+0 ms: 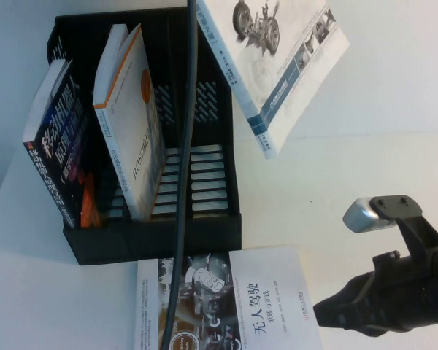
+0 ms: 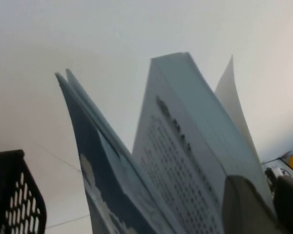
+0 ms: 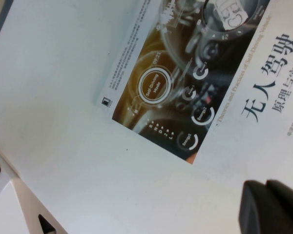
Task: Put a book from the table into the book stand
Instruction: Place the book on the book shelf
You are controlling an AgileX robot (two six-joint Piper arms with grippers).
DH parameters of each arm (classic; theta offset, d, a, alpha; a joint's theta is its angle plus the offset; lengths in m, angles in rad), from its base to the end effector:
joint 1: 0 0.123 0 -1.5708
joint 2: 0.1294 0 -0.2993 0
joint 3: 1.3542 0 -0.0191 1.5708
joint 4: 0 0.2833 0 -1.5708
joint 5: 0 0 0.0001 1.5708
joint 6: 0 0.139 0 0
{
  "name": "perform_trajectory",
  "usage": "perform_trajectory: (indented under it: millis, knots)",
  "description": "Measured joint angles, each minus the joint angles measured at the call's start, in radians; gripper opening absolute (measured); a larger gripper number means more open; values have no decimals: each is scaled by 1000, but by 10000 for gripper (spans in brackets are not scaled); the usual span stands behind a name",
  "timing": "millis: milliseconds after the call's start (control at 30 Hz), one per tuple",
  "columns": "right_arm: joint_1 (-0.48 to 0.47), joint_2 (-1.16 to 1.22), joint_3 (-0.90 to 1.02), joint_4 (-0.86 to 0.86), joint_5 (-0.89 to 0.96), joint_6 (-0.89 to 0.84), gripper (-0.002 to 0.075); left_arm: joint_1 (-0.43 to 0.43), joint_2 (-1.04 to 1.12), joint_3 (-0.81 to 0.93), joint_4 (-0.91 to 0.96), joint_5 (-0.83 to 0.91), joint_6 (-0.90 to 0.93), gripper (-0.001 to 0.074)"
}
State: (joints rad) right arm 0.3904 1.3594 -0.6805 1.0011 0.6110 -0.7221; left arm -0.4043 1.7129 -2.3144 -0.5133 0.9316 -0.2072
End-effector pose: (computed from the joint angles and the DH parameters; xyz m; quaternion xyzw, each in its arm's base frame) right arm 0.2442 0.1732 0.1799 -0.1700 0.9099 0.3114 0.2149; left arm 0.3578 -0.2127 0.5837 0.0812 0.7575 -0.4214 0.4920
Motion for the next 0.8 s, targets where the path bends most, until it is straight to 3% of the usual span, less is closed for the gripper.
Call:
perform_trajectory:
  millis: [433, 800]
  knots:
    - [0, 0, 0, 6, 2, 0, 0, 2, -26, -150, 329, 178, -54, 92]
    - [0, -2, 0, 6, 2, 0, 0, 6, 26, -152, 366, 177, -58, 92]
